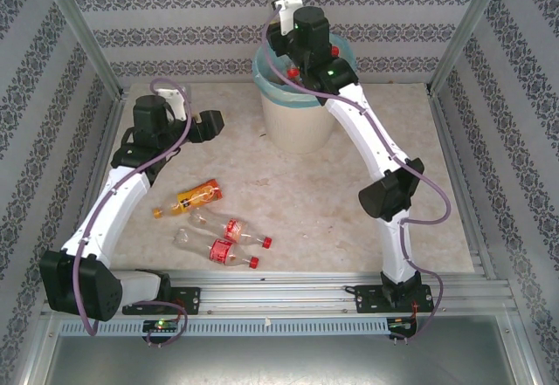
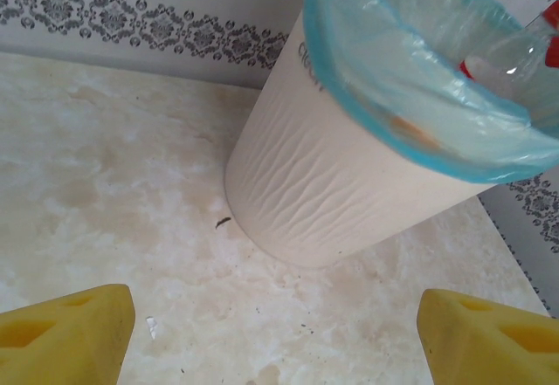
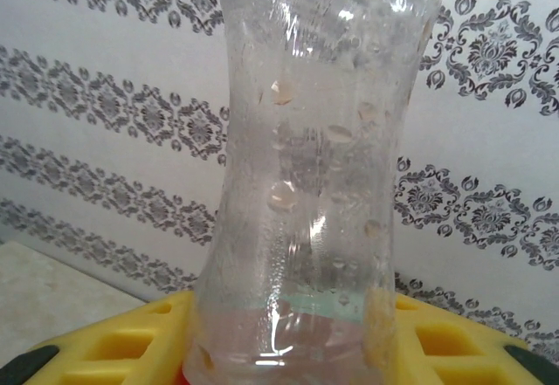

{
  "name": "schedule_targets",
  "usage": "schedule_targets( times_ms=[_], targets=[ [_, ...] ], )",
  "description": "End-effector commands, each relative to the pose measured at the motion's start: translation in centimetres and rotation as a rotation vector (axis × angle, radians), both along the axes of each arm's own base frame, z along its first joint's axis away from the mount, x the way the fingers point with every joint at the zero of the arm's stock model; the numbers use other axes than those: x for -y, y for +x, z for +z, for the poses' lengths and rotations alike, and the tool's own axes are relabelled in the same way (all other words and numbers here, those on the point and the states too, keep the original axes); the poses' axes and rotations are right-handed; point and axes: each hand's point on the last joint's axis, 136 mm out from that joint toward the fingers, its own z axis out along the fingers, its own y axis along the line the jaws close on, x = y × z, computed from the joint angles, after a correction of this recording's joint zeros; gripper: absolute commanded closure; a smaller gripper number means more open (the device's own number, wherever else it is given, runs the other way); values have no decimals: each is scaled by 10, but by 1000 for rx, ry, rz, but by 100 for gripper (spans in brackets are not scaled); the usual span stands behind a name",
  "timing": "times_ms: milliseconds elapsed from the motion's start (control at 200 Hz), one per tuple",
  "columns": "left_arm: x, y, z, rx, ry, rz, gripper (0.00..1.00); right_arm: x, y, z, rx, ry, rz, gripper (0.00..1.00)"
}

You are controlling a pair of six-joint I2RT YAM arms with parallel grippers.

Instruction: Put the plastic bottles in the bin

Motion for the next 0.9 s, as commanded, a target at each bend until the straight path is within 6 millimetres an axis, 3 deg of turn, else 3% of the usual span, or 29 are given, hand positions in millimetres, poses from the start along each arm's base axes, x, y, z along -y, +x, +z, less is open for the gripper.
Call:
schedule_targets(
  times_ms=[0, 80, 220, 365, 719, 894],
  targets=[
    [5, -3, 9, 48, -7, -30, 15, 4, 25, -19, 55, -28, -10, 55],
    [5, -4, 5, 47, 0, -32, 15, 12, 34, -37, 77, -8, -4, 52],
    [4, -5, 4, 50, 6, -28, 15, 20, 27, -51, 115, 40, 18, 46],
    [4, -3, 6, 56, -4, -25, 15, 25, 18, -53, 101, 71, 40, 21],
    [3, -6, 6, 60, -4, -19, 15, 25, 9, -31, 74, 139, 113, 22],
    [3, -7, 2, 46, -2, -18, 15, 24, 14, -38, -47, 136, 103, 35]
  ],
)
